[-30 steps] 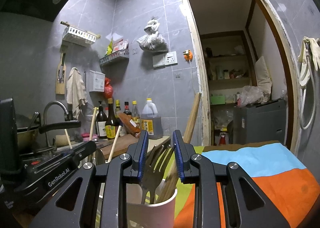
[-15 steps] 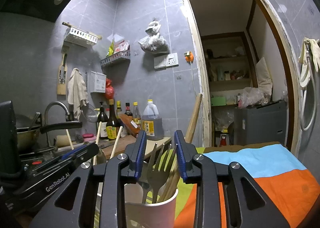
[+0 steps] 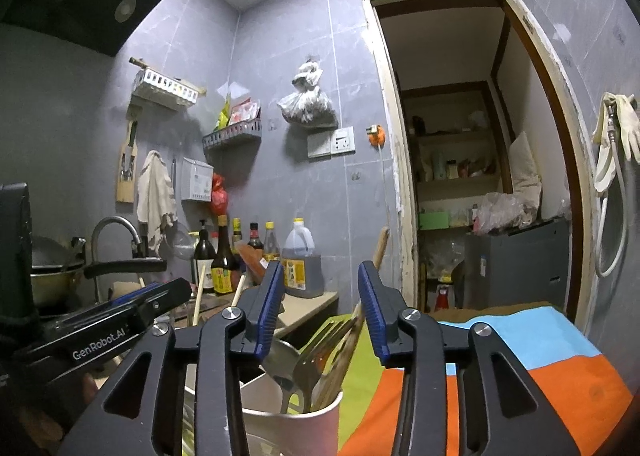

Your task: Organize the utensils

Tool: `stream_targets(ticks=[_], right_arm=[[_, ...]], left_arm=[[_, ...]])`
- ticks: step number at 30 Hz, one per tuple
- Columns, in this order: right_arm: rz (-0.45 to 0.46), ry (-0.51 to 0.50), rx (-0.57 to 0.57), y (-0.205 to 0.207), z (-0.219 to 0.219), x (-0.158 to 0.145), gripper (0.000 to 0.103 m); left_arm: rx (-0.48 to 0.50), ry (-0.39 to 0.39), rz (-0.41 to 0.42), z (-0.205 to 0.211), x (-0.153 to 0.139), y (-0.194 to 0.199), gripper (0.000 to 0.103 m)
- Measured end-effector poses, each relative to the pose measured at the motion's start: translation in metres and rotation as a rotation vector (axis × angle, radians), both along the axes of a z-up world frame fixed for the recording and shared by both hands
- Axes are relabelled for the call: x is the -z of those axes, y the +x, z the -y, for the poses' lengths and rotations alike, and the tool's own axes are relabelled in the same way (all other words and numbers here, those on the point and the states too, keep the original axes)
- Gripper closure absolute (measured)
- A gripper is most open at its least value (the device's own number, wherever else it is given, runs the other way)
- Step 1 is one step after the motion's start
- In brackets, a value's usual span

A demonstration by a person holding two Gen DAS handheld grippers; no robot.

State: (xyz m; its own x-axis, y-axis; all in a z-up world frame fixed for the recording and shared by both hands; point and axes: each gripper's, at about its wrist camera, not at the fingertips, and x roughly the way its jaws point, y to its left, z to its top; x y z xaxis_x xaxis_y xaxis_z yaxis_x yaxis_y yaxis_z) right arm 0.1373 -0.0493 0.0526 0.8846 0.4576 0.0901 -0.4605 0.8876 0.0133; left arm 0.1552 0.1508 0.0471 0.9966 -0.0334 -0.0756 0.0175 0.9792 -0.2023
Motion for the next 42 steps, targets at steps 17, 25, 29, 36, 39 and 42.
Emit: stream_targets(ticks=[17, 25, 29, 36, 39, 42], right_arm=[[-0.081, -0.019, 0.092, -0.038, 0.065, -0.015, 0.029], [-0.117, -0.05, 0.129, -0.065, 0.093, -0.016, 0.011], [-0.142, -0.041, 0.157, -0.077, 0.108, -0.015, 0.0], [-0.182, -0.056, 0.217, -0.096, 0.128, -0.01, 0.0], [-0.2, -0.051, 0.244, -0.104, 0.137, -0.004, 0.0], [-0.217, -0.039, 0.267, -0.113, 0.146, 0.001, 0.0]], left_arm=[[0.089, 0.013, -0.086, 0.031, -0.004, -0.028, 0.021], [0.128, 0.043, -0.073, 0.051, -0.006, -0.051, 0.008], [0.125, 0.07, -0.067, 0.059, -0.007, -0.062, 0.005], [0.116, 0.097, -0.088, 0.068, 0.005, -0.084, 0.004], [0.111, 0.112, -0.102, 0.072, 0.012, -0.094, 0.004], [0.104, 0.109, -0.121, 0.077, 0.02, -0.105, 0.003]])
